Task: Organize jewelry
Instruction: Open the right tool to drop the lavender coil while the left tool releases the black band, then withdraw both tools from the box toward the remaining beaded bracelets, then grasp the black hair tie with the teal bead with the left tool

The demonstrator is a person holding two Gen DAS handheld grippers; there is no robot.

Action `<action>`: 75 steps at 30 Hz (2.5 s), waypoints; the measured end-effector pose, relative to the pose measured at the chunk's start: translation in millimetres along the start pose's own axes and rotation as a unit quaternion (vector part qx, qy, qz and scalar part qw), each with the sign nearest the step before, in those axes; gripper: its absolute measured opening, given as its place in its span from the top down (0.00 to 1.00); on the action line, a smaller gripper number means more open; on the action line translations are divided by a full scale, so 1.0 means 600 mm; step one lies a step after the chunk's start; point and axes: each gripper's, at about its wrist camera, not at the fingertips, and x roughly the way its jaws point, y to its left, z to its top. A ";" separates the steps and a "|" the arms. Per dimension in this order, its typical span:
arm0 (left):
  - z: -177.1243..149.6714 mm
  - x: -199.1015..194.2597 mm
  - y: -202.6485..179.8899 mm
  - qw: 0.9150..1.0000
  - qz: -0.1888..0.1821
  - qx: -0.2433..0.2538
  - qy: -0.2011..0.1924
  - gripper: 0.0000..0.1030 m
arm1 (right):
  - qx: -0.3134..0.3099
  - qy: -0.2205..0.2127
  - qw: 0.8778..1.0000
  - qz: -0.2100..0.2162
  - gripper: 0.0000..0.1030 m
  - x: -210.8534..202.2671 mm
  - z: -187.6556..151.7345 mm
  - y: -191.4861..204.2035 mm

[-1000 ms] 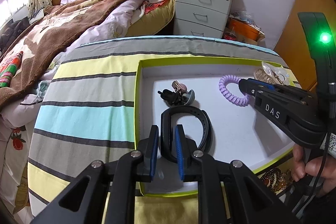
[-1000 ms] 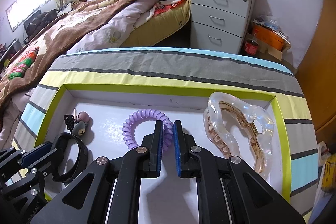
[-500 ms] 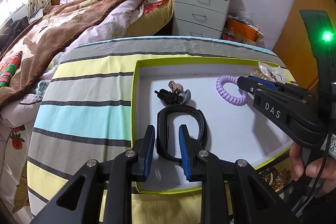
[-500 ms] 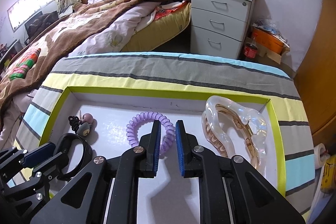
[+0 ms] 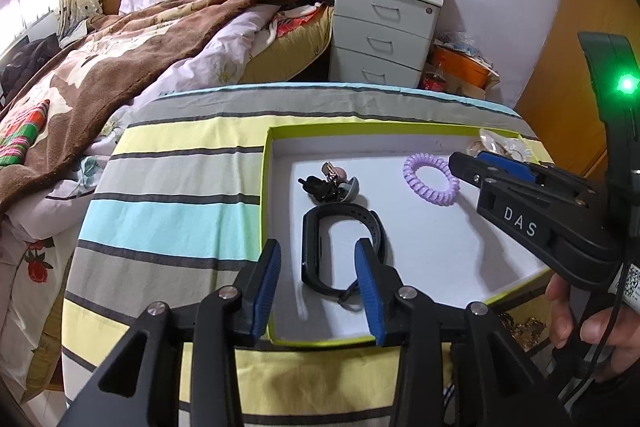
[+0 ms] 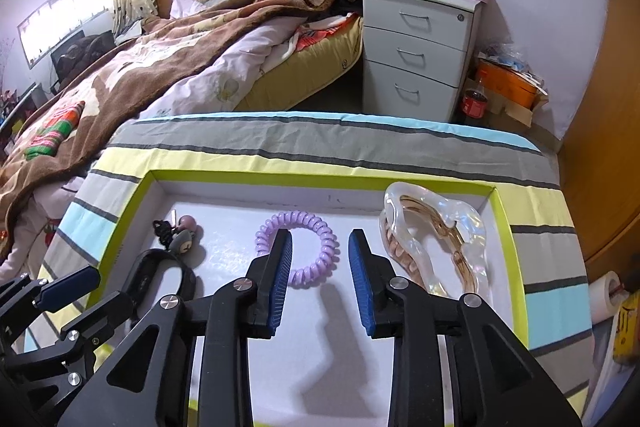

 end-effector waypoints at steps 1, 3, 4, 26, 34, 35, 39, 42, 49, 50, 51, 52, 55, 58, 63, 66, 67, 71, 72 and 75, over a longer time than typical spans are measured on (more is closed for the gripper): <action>-0.002 -0.004 0.000 1.000 0.000 0.001 -0.001 0.59 | 0.000 -0.002 1.000 0.003 0.71 -0.005 -0.003 0.002; -0.006 -0.013 0.001 1.000 -0.001 -0.001 -0.005 0.59 | -0.002 -0.007 1.000 0.004 0.71 -0.016 -0.007 0.004; -0.007 -0.016 0.000 1.000 0.000 -0.002 -0.006 0.59 | -0.003 -0.009 1.000 0.005 0.71 -0.019 -0.008 0.005; -0.090 -0.103 0.012 0.998 -0.045 -0.015 -0.034 0.54 | 0.021 -0.065 0.998 0.016 0.69 -0.151 -0.108 -0.022; -0.118 -0.109 0.011 0.996 -0.088 -0.011 -0.033 0.52 | 0.040 -0.065 0.997 0.016 0.69 -0.170 -0.163 -0.044; -0.119 -0.107 0.009 0.995 -0.096 -0.009 -0.031 0.52 | 0.043 -0.064 0.997 0.018 0.69 -0.172 -0.170 -0.047; -0.124 -0.096 -0.009 0.990 -0.137 0.005 -0.017 0.52 | 0.054 -0.063 0.996 0.018 0.69 -0.180 -0.192 -0.058; -0.125 -0.085 -0.024 0.989 -0.146 0.017 -0.008 0.52 | 0.063 -0.063 0.996 0.020 0.69 -0.186 -0.205 -0.068; -0.116 -0.058 -0.048 0.986 -0.162 0.030 0.015 0.52 | 0.075 -0.064 0.995 0.025 0.69 -0.192 -0.225 -0.082; -0.115 -0.056 -0.051 0.986 -0.163 0.029 0.016 0.52 | 0.079 -0.064 0.995 0.025 0.69 -0.193 -0.227 -0.085; -0.114 -0.056 -0.054 0.986 -0.166 0.030 0.015 0.52 | 0.081 -0.064 0.994 0.026 0.69 -0.193 -0.229 -0.087; -0.114 -0.055 -0.058 0.985 -0.169 0.033 0.015 0.52 | 0.084 -0.064 0.994 0.026 0.69 -0.192 -0.229 -0.089; -0.114 -0.049 -0.069 0.983 -0.178 0.041 0.023 0.56 | 0.090 -0.064 0.993 0.028 0.69 -0.191 -0.232 -0.094; -0.113 -0.046 -0.076 0.983 -0.177 0.045 0.024 0.67 | 0.093 -0.063 0.993 0.031 0.69 -0.190 -0.233 -0.096; -0.112 -0.037 -0.084 0.984 -0.171 0.049 0.029 0.87 | 0.098 -0.065 0.993 0.033 0.69 -0.191 -0.235 -0.098; -0.113 -0.038 -0.084 0.984 -0.167 0.052 0.027 0.92 | 0.100 -0.065 0.992 0.034 0.69 -0.190 -0.235 -0.101; -0.112 -0.038 -0.084 0.984 -0.167 0.053 0.026 0.95 | 0.100 -0.064 0.992 0.034 0.69 -0.190 -0.235 -0.101; -0.111 -0.047 -0.082 0.984 -0.172 0.050 0.018 0.96 | 0.098 -0.064 0.992 0.036 0.69 -0.190 -0.234 -0.100; -0.111 -0.050 -0.080 0.983 -0.174 0.049 0.016 0.96 | 0.097 -0.064 0.993 0.036 0.69 -0.191 -0.234 -0.100; -0.110 -0.060 -0.074 0.983 -0.180 0.044 0.007 0.96 | 0.096 -0.064 0.993 0.036 0.69 -0.190 -0.235 -0.098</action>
